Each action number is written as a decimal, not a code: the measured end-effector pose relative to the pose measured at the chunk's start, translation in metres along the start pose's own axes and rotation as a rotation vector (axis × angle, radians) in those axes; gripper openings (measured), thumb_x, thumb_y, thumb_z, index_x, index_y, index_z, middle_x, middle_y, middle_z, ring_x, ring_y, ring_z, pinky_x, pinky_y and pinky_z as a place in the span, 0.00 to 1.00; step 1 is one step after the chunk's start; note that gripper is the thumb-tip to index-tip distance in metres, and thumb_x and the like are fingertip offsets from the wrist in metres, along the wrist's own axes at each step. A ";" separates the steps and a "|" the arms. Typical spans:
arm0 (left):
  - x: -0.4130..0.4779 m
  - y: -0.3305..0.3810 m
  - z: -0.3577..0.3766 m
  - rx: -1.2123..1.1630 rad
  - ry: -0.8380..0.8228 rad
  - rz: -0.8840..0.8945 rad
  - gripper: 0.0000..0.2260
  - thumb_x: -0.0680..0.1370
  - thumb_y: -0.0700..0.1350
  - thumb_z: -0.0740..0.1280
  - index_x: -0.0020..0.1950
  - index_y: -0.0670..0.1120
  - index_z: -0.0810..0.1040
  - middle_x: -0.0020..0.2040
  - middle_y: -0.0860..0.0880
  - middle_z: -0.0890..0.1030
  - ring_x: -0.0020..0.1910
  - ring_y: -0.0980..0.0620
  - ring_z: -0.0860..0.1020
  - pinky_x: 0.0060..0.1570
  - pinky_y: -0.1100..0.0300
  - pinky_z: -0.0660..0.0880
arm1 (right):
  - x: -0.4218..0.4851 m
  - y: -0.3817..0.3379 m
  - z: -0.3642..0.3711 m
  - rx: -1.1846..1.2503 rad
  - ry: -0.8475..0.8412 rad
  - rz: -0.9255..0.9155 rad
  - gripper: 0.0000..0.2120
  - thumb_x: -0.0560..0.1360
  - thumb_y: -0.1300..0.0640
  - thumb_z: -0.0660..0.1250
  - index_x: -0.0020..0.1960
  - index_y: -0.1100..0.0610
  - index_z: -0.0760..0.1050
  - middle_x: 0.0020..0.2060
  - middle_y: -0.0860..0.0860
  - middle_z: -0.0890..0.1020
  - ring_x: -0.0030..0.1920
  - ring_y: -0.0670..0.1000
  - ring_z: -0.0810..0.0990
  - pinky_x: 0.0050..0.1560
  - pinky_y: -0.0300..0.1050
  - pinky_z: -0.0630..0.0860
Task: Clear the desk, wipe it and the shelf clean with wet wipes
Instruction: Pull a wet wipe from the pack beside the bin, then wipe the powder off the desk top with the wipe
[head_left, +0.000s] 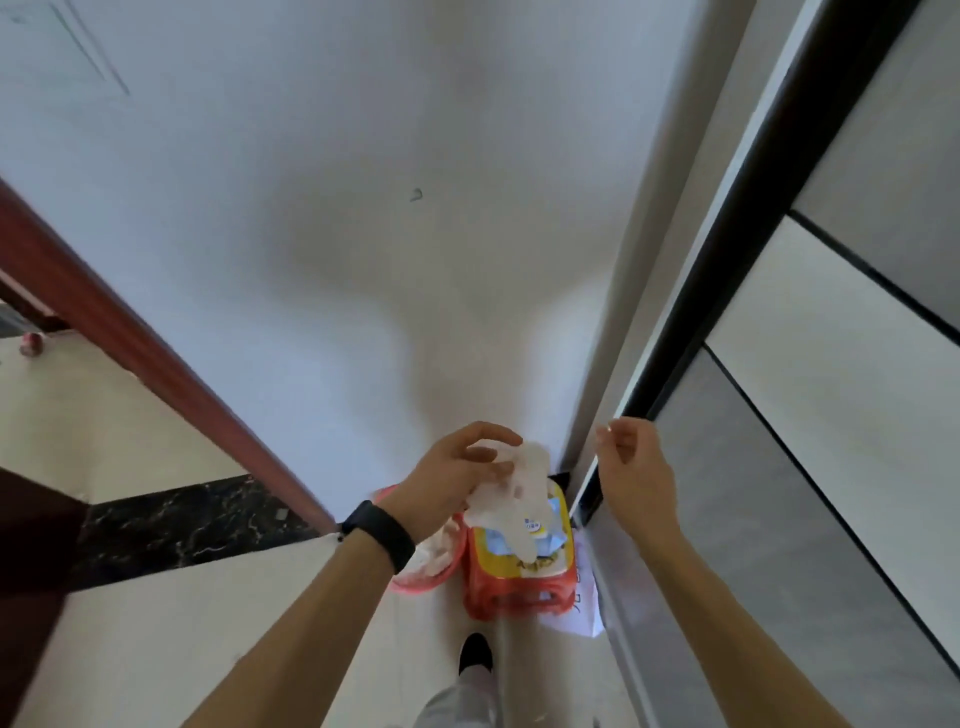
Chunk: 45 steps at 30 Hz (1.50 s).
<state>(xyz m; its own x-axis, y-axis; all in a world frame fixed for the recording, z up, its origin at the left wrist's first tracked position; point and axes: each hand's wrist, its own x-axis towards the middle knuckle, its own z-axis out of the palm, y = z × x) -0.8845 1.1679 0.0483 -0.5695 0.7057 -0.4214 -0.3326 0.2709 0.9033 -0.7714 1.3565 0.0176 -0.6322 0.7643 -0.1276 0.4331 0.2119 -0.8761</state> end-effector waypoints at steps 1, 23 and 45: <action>-0.012 -0.007 0.001 -0.055 0.043 -0.019 0.15 0.71 0.40 0.71 0.56 0.52 0.82 0.49 0.45 0.79 0.43 0.45 0.75 0.42 0.52 0.71 | -0.015 0.009 0.004 0.158 -0.075 0.171 0.12 0.78 0.42 0.64 0.48 0.51 0.76 0.44 0.47 0.80 0.49 0.53 0.80 0.48 0.45 0.71; -0.424 -0.187 -0.023 -0.708 0.889 0.100 0.15 0.79 0.33 0.65 0.61 0.47 0.82 0.62 0.41 0.80 0.61 0.38 0.78 0.59 0.46 0.78 | -0.338 -0.038 0.129 0.140 -1.320 0.028 0.25 0.64 0.41 0.77 0.57 0.51 0.81 0.51 0.52 0.86 0.53 0.57 0.85 0.62 0.60 0.78; -0.954 -0.407 0.004 -0.613 1.895 0.048 0.05 0.78 0.43 0.71 0.52 0.50 0.84 0.44 0.45 0.83 0.36 0.54 0.80 0.37 0.60 0.78 | -0.907 -0.084 0.276 -0.070 -1.905 -0.787 0.29 0.71 0.65 0.75 0.65 0.42 0.71 0.50 0.48 0.84 0.48 0.46 0.83 0.48 0.34 0.76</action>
<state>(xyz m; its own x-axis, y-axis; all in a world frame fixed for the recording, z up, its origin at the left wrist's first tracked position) -0.2030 0.3866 0.0830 -0.3735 -0.8751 -0.3077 -0.2277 -0.2350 0.9449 -0.4119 0.4777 0.0790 -0.3638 -0.9286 -0.0734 -0.2165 0.1609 -0.9629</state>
